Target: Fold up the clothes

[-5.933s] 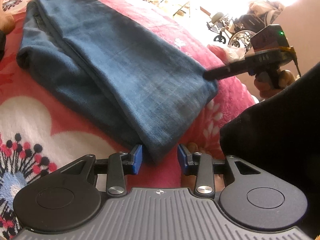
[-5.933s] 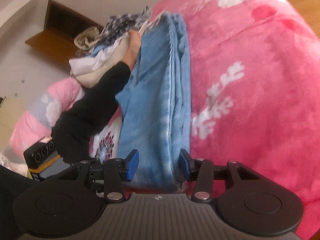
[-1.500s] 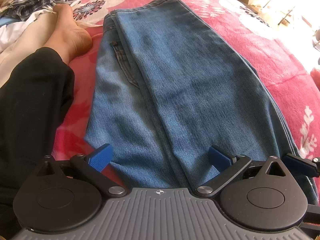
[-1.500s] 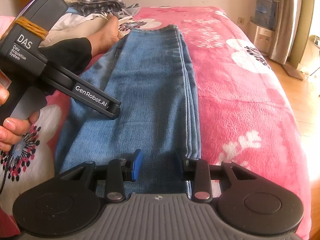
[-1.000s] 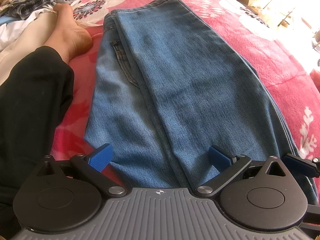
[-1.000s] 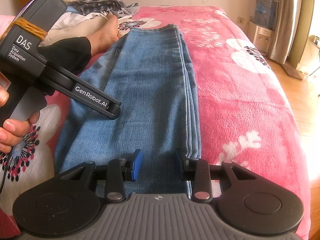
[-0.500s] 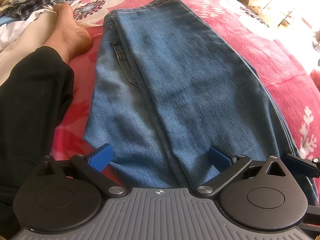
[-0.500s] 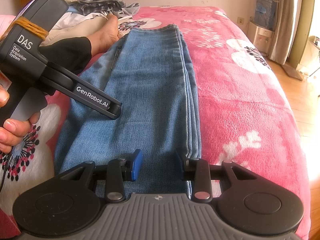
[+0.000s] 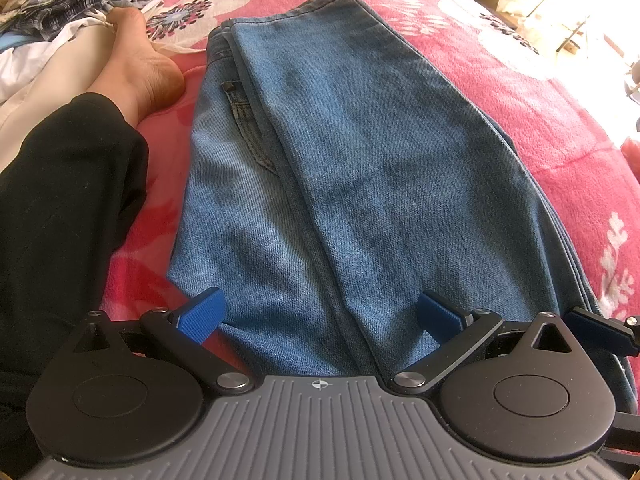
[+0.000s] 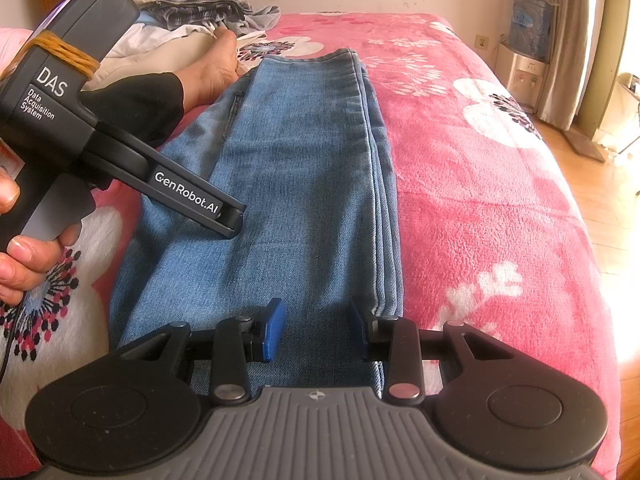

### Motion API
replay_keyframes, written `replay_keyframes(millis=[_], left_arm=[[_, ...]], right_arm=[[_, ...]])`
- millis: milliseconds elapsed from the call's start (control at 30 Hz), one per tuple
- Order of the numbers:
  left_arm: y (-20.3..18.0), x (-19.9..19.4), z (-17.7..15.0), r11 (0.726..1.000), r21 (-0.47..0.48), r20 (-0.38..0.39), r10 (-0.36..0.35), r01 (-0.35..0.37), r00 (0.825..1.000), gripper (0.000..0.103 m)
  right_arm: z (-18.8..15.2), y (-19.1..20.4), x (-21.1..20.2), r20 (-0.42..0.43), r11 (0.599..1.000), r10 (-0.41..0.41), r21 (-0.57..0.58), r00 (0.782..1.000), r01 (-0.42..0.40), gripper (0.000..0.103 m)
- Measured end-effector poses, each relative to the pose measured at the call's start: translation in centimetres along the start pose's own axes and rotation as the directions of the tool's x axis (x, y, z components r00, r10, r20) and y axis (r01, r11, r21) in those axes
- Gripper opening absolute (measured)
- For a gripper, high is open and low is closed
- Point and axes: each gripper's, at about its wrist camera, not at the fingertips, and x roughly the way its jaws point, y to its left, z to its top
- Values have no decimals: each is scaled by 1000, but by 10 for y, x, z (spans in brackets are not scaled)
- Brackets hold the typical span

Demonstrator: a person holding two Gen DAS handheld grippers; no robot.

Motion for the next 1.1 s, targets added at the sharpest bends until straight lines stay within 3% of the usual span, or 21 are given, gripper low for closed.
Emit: replay_keyframes(millis=[500, 733, 867, 1100], left_arm=[[5, -4, -6, 1000, -1, 16, -25, 25, 1000, 103], [26, -22, -49, 997, -25, 6, -76, 77, 997, 103], [32, -36, -71, 993, -43, 8, -113, 114, 994, 103], [33, -47, -97, 983, -13, -59, -184, 184, 981, 103]], right_arm=[[-1, -1, -1, 9, 1000, 2, -4, 1000, -2, 38], [-5, -3, -9, 4, 1000, 18, -26, 1000, -18, 38], [-16, -16, -22, -4, 996, 76, 42, 997, -76, 37], [-39, -17, -49, -48, 995, 90, 52, 995, -87, 37]])
